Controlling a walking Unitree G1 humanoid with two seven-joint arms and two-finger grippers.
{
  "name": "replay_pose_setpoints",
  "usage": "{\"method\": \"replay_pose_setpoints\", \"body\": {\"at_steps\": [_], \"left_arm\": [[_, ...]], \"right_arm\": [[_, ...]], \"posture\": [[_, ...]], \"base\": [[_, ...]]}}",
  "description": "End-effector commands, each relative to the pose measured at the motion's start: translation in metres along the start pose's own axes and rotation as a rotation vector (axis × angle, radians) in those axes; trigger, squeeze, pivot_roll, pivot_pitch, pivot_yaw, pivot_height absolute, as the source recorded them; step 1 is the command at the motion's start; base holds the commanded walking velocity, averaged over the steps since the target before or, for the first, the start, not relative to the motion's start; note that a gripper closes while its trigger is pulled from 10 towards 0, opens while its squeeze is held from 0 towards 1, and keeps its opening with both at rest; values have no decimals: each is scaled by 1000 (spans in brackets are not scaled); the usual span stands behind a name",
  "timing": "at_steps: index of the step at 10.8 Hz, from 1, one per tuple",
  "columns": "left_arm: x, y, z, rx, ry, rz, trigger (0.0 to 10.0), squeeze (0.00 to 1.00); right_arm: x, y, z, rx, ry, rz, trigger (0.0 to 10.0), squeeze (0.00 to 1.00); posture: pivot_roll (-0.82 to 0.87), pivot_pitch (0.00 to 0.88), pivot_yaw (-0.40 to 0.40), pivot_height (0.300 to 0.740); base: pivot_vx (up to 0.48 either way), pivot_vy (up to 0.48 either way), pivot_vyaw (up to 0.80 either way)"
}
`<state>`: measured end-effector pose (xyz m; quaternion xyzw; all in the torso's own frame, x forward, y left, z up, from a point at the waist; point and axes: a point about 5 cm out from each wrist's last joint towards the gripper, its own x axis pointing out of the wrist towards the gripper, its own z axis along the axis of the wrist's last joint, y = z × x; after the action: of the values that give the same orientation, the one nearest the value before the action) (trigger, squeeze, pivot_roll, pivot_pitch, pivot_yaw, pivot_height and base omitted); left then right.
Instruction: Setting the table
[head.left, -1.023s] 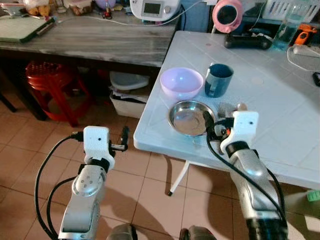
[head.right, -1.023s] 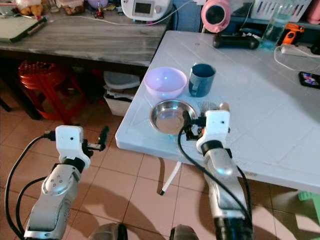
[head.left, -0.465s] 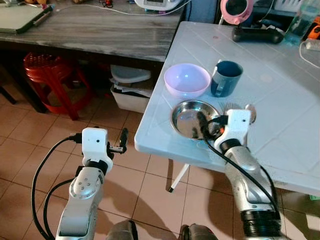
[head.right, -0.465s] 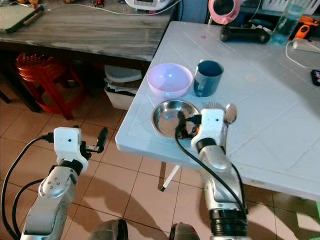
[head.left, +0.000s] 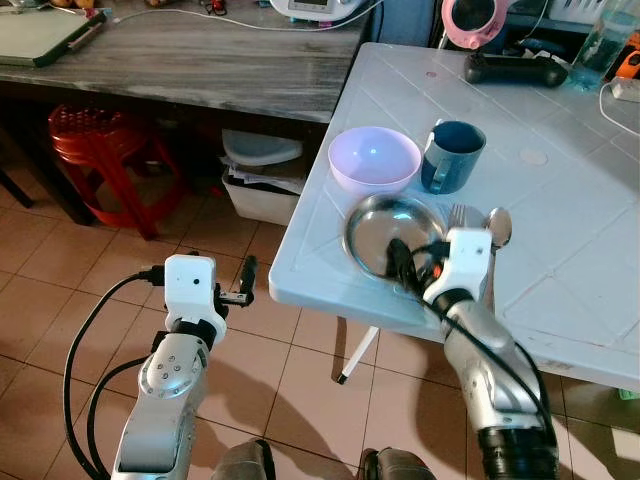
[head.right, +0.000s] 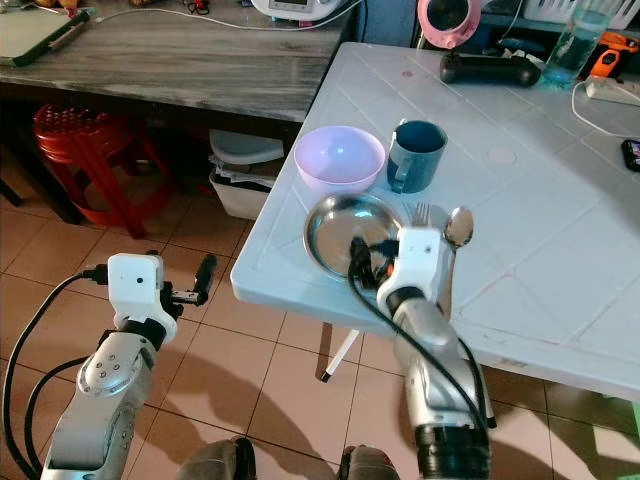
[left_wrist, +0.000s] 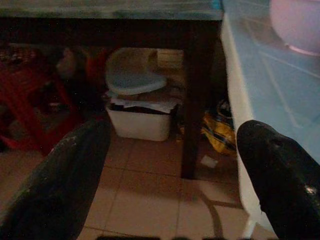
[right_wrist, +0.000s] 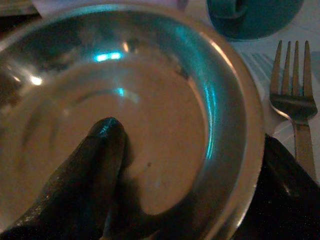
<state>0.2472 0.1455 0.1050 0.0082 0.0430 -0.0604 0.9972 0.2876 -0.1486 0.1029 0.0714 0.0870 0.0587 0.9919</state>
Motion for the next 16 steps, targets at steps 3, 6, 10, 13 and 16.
{"method": "replay_pose_setpoints", "body": {"at_steps": [3,6,10,13,16], "left_arm": [[-3,-9,0,12,-1,-120,10000,0],[-2,-9,1,5,-8,-129,10000,0],[-12,-25,9,-16,-72,-397,10000,0],[-12,-27,3,-4,-64,-438,10000,0],[-6,-17,-3,-6,-44,-309,10000,0]], "right_arm": [[1,-1,-4,29,53,-12,1098,0],[4,-10,-2,50,75,-67,392,0],[7,-18,-3,110,122,-132,0,0],[7,-20,-5,167,156,-153,0,0],[7,-9,0,315,158,-117,0,0]], "posture": [[-1,129,43,740],[-2,124,39,740],[-4,110,33,740],[-13,96,31,740],[-14,89,29,740]], "base": [[0,0,0],[0,0,0],[0,0,0],[0,0,0],[0,0,0]]}}
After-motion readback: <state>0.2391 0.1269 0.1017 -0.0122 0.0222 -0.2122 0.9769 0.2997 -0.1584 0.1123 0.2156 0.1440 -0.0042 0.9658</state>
